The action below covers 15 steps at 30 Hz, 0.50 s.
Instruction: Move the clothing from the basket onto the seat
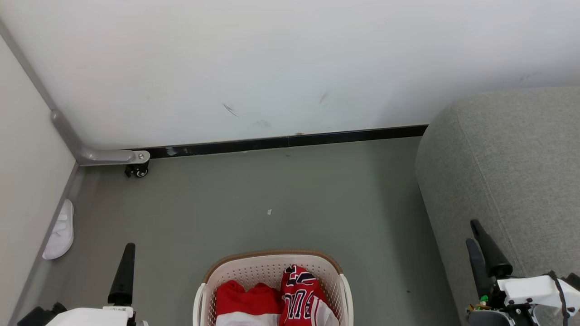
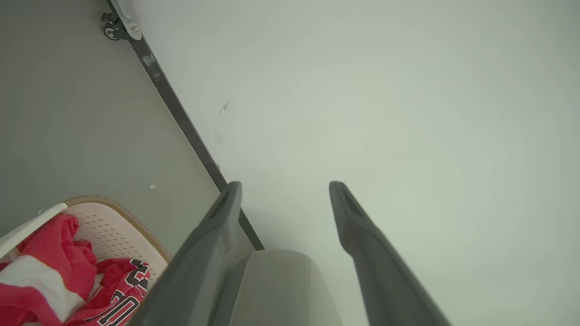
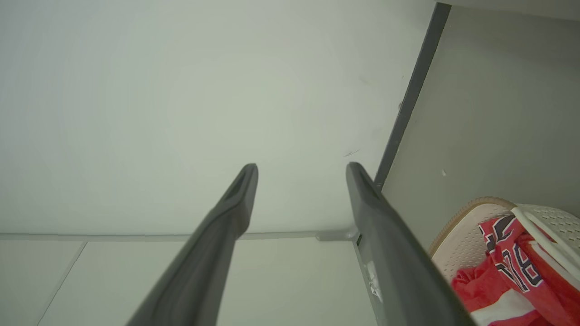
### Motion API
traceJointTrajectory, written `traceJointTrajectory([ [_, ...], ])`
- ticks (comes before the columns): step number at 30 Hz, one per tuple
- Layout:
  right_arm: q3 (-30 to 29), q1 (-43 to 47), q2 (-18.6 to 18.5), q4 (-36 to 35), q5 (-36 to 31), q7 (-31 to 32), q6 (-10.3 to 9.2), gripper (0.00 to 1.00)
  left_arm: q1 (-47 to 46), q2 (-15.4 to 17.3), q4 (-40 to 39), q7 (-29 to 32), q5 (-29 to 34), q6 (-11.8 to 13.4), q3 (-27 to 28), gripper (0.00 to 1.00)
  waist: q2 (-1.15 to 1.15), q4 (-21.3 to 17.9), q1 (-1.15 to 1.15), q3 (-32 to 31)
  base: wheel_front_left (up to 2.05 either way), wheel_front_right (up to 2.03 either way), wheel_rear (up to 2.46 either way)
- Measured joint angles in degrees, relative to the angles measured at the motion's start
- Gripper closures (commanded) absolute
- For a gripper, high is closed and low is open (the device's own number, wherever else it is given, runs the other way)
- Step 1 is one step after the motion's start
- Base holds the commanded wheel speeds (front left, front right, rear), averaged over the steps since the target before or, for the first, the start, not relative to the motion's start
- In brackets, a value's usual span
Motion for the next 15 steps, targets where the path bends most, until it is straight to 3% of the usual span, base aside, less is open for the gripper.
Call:
traceJointTrajectory([
  [9, 2.68, -0.02, -2.1, -0.22, -6.5, -2.12, 0.0, 0.0, -0.07, 1.74, -0.29, -2.24, 6.0, -0.01, -1.4, 0.0, 0.0, 0.06, 0.08, -0.28, 0.0, 0.0, 0.0],
  [15, 4.52, -0.21, -3.2, -0.51, -11.04, -3.47, 0.0, 0.0, -0.08, 2.83, -0.37, -3.72, 10.79, -0.01, -2.48, 0.0, 0.0, 0.08, -0.14, -0.3, 0.0, 0.0, 0.0],
])
